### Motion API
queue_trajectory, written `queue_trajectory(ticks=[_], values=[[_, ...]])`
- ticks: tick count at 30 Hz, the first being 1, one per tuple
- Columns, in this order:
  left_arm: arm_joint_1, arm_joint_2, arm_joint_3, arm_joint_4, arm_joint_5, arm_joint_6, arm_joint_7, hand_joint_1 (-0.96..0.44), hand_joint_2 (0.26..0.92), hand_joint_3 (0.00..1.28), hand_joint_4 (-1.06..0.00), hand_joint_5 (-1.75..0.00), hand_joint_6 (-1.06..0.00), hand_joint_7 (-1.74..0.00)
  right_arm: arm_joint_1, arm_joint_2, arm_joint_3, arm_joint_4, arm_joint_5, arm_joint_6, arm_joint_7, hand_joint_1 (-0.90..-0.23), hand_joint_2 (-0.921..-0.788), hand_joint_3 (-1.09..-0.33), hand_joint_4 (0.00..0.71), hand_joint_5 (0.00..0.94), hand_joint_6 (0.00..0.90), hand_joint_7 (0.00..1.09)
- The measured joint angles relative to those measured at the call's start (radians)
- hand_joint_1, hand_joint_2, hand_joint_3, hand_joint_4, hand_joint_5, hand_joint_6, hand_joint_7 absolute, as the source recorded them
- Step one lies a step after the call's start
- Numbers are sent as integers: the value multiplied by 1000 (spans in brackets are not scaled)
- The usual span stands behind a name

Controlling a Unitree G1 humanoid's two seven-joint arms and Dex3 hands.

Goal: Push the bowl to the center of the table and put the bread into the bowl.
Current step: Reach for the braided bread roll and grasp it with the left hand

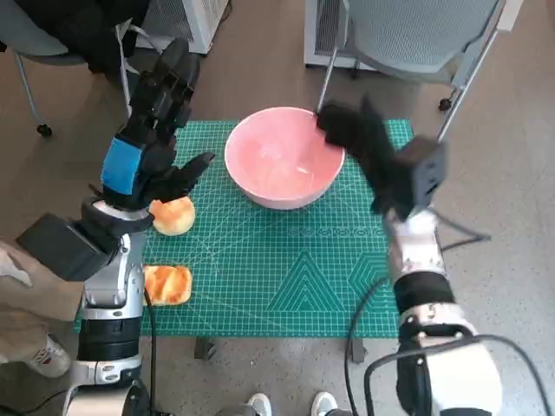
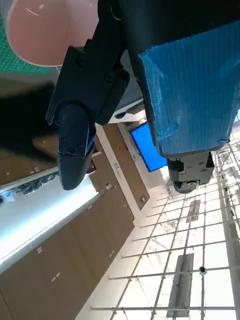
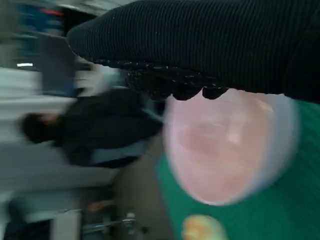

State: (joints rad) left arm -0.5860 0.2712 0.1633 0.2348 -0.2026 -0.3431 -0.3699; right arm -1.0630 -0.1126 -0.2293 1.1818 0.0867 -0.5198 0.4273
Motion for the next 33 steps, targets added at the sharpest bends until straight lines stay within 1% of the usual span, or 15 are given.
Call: queue_trajectory(ticks=[2, 7, 8, 10, 14, 18, 23, 27, 30, 33], values=[[0, 0, 0, 0, 0, 0, 0, -704, 921, 287, -21, -1, -33, -236, -3, 0, -8, -16, 25, -30, 20, -658, -921, -853, 132, 4, 89, 246], [0, 0, 0, 0, 0, 0, -2, -709, 921, 287, -21, 0, -34, -235, -2, 4, -16, -63, 70, -83, 64, -667, -921, -860, 126, 1, 74, 259], [0, 0, 0, 0, 0, 0, -3, -710, 921, 287, -21, -1, -34, -235, -2, 4, -17, -70, 75, -89, 69, -668, -921, -861, 126, 1, 65, 275], [0, 0, 1, 0, -1, 0, -5, -710, 921, 287, -21, -1, -34, -235, -2, 5, -19, -91, 90, -104, 85, -667, -921, -867, 127, 1, 26, 350], [0, 1, 2, 0, -3, 0, -9, -709, 921, 288, -20, 0, -33, -234, -2, 9, -19, -133, 117, -132, 114, -680, -921, -866, 130, 2, 6, 391], [0, 3, 3, -3, -3, 0, -10, -709, 921, 289, -20, 0, -29, -232, 2, 16, -12, -178, 134, -168, 133, -671, -921, -879, 134, 3, 0, 411], [0, 5, 4, -8, -3, 0, -10, -708, 921, 294, -16, 0, -24, -231, 7, 22, 0, -197, 142, -207, 147, -658, -921, -900, 139, 5, -1, 421], [1, 8, 5, -10, -3, 0, -10, -707, 921, 300, -13, 0, -21, -232, 12, 25, 9, -201, 146, -225, 159, -654, -921, -909, 141, 5, 0, 424], [2, 12, 6, -13, -3, 0, -10, -706, 921, 302, -12, 0, -19, -232, 16, 27, 14, -206, 148, -228, 172, -653, -921, -912, 141, 5, 1, 428], [2, 15, 8, -16, -3, 0, -10, -705, 921, 303, -11, 0, -16, -233, 20, 29, 16, -213, 155, -228, 183, -654, -921, -913, 141, 5, 4, 434]])
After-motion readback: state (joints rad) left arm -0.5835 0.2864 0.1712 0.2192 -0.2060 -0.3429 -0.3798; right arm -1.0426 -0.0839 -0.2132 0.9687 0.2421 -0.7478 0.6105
